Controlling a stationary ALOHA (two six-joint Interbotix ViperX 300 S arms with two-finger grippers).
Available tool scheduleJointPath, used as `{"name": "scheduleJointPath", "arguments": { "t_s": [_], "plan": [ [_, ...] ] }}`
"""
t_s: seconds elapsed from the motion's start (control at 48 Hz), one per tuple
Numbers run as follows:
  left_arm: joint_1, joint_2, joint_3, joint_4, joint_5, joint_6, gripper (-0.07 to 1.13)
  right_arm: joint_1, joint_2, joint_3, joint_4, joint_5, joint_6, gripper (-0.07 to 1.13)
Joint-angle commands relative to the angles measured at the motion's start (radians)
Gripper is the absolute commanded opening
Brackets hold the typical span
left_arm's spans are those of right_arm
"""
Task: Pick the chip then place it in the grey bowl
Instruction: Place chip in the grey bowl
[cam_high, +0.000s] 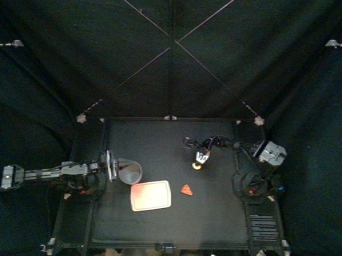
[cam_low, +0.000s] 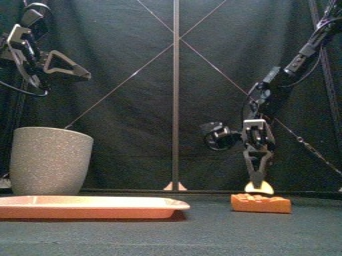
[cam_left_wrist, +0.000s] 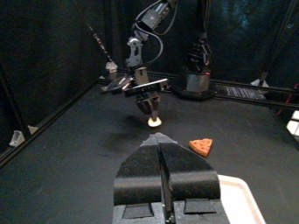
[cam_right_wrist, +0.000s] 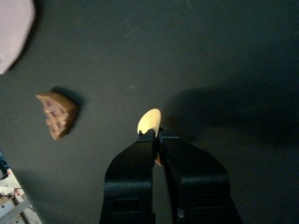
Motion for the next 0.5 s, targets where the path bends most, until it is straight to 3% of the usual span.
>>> {"name": "scheduleJointPath", "arguments": {
  "t_s": [0.021, 0.271, 0.5],
  "plan": [
    [0.003, 0.003, -0.014, -0.002, -0.009, 0.0, 0.0, 0.067, -0.058, -0.071, 0.044, -0.023, -0.003, 0.36],
    [0.002, 0.003, -0.017, -0.002, -0.012, -0.002, 0.0, 0.264, -0.009, -0.299, 0.132, -0.215, -0.005, 0.36],
    [0.002, 0.003, -0.015, -0.002, -0.011, -0.002, 0.0, 0.38, 0.127, -0.471, 0.215, -0.492, -0.017, 0.37]
  ]
}}
